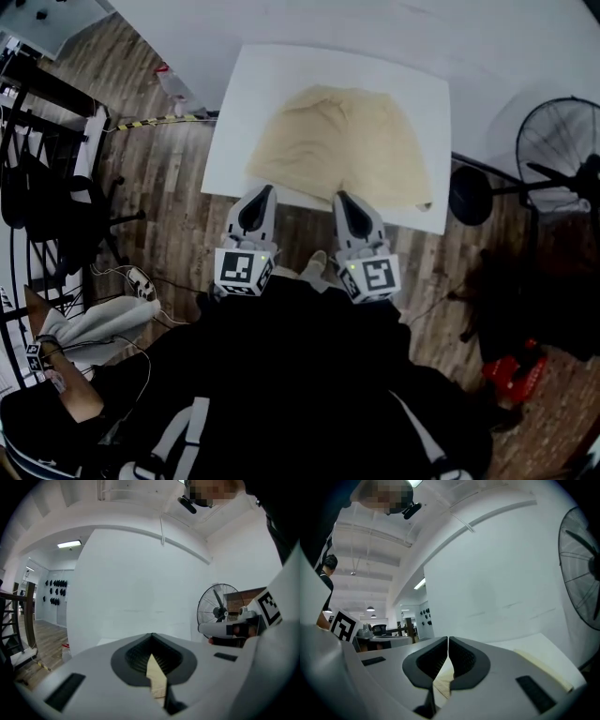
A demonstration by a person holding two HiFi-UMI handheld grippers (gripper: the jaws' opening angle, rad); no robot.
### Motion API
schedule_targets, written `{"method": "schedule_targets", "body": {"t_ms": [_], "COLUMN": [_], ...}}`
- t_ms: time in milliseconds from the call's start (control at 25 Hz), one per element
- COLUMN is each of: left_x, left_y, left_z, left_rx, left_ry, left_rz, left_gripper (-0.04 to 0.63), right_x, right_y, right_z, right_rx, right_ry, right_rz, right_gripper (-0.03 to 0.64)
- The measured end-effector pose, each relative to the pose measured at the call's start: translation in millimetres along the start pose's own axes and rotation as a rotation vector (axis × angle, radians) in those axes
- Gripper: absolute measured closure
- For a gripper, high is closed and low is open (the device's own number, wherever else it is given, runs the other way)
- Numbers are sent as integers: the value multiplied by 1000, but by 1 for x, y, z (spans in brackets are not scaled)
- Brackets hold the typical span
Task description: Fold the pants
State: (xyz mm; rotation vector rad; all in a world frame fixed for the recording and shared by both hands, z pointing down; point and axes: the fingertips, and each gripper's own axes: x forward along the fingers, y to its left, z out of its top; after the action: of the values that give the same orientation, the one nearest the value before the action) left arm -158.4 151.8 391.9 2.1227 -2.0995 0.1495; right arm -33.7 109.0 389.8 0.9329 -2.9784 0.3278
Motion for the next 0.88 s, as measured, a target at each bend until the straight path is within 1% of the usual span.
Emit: {"method": "schedule_targets", "body": {"t_ms": [280, 520, 680, 760, 880], "left_x": [28, 52, 68, 78, 99], "left_y": [36, 73, 100, 114, 133], "left_z": [-13, -42, -59, -65, -69], "left_rx": [-24, -38, -53, -71, -76], "left_ry": [66, 148, 193, 221, 236], "left_rz": [3, -9, -26, -37, -70], "left_gripper": [594, 594, 592, 592, 592], "right_x": [37, 90, 126, 141, 164], "right_y": [4, 8, 10, 13, 18], "right_z": [-23, -38, -50, -59, -72], "right_rx": [18, 25, 10, 20, 35], "right_ry": [75, 126, 170, 197, 222], "right_rz": [5, -4, -9, -19, -33], "right_gripper": [624, 623, 623, 623, 623]}}
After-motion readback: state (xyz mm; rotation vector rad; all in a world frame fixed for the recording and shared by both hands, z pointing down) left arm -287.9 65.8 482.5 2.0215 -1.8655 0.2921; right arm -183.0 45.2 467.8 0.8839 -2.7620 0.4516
